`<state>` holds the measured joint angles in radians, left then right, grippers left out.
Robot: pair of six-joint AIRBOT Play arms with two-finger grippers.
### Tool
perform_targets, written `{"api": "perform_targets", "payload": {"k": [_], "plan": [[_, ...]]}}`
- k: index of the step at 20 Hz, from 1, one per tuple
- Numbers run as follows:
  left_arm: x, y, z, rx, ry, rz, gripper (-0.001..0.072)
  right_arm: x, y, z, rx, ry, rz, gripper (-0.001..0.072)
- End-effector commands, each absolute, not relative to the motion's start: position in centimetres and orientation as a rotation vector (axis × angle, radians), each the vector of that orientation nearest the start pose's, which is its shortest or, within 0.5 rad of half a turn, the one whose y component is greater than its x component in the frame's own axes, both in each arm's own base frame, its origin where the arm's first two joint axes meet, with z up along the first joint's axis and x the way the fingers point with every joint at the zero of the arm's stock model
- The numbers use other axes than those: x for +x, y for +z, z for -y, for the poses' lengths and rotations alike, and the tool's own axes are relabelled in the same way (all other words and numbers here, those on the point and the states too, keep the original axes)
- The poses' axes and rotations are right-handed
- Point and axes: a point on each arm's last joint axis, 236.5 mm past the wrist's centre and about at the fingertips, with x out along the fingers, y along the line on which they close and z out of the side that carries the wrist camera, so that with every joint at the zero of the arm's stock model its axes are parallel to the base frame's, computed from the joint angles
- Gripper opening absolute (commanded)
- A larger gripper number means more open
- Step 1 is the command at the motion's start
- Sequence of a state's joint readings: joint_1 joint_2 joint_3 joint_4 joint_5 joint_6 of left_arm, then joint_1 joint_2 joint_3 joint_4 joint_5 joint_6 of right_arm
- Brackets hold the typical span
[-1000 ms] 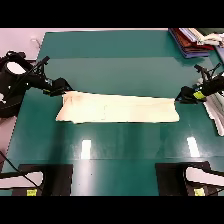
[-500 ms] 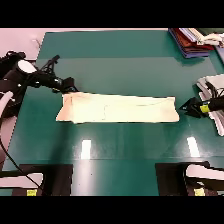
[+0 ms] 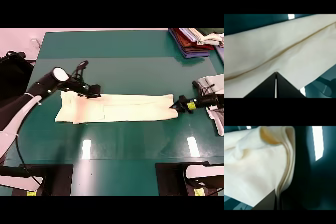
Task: Fold the shirts.
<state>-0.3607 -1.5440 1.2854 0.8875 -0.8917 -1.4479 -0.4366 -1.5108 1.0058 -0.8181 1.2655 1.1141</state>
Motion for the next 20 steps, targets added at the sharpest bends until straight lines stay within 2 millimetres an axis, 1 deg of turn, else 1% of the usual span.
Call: {"api": "perform_targets", "payload": {"k": [1,4,6,7,8,10,12,16,17,19,20], "plan": [[41.1,-0.6,31.9,-0.373,-0.644,-1.171,0.0024,38.3,-0.6,-2.4,0.627,0.432,-1.265,0.0017],[42.0,-1.3,35.0,-0.366,-0.687,-1.177,0.0024,39.4,7.7,-5.3,0.505,0.497,-1.134,0.0017],[42.2,-2.5,36.4,-0.358,-0.703,-1.203,0.0024,39.8,12.9,-7.8,0.439,0.536,-1.037,0.0017],[42.2,-3.3,36.8,-0.353,-0.709,-1.227,0.0024,39.7,15.1,-9.2,0.416,0.559,-1.001,0.0017],[42.0,-4.0,37.1,-0.356,-0.707,-1.256,0.0024,39.6,17.0,-10.5,0.387,0.588,-0.968,0.0017],[41.9,-5.2,37.3,-0.353,-0.707,-1.281,0.0024,39.3,20.0,-13.2,0.352,0.643,-0.926,0.0017],[41.8,-5.7,37.3,-0.354,-0.703,-1.291,0.0024,39.0,22.1,-15.5,0.316,0.695,-0.886,0.0017],[42.0,-5.7,37.3,-0.352,-0.701,-1.286,0.0024,38.6,23.9,-19.9,0.290,0.790,-0.887,0.0017],[41.9,-5.6,37.3,-0.349,-0.705,-1.290,0.0024,38.4,24.2,-21.5,0.274,0.825,-0.888,0.0017],[42.3,-4.4,36.6,-0.331,-0.722,-1.297,0.0024,38.2,25.1,-24.5,0.240,0.892,-0.867,0.0017],[42.9,-3.2,35.8,-0.309,-0.728,-1.291,0.0024,38.2,25.5,-25.9,0.228,0.920,-0.852,0.0017]]}}
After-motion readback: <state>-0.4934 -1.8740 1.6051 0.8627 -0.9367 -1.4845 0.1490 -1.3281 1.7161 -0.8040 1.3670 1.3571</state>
